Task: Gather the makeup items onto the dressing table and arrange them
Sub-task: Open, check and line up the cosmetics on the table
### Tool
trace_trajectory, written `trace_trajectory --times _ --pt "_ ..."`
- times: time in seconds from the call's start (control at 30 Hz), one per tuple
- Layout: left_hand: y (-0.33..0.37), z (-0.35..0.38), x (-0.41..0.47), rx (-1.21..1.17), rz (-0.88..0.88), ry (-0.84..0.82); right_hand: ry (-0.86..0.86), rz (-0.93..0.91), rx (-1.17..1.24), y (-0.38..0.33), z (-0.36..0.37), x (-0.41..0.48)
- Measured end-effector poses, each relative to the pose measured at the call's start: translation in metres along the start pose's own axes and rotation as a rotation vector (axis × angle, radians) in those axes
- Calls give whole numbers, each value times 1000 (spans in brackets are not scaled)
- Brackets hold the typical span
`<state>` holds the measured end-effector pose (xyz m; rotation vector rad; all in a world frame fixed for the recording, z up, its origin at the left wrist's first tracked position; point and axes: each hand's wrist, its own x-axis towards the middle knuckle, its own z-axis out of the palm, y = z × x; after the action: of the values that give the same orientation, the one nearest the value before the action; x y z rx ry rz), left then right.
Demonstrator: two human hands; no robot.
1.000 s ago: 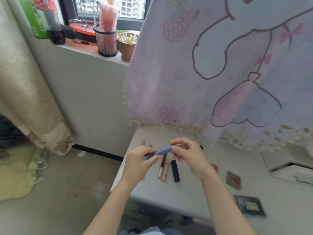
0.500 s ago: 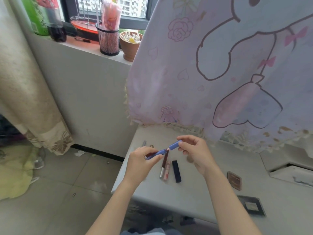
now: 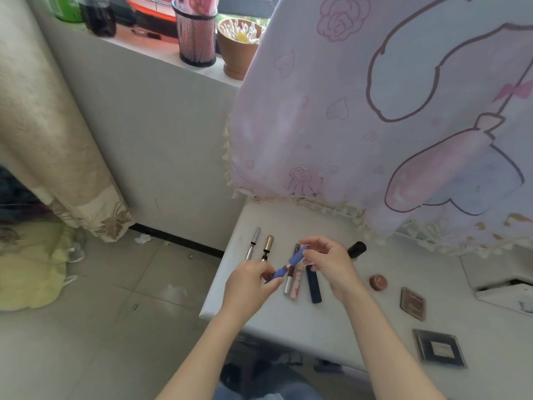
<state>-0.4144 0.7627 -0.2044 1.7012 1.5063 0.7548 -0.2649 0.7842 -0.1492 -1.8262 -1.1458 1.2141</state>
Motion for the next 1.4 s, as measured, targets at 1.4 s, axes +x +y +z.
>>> trace_trajectory --times 1.4 --pt "-21 100 64 791 -385 -48 -36 261 -125 105 -18 68"
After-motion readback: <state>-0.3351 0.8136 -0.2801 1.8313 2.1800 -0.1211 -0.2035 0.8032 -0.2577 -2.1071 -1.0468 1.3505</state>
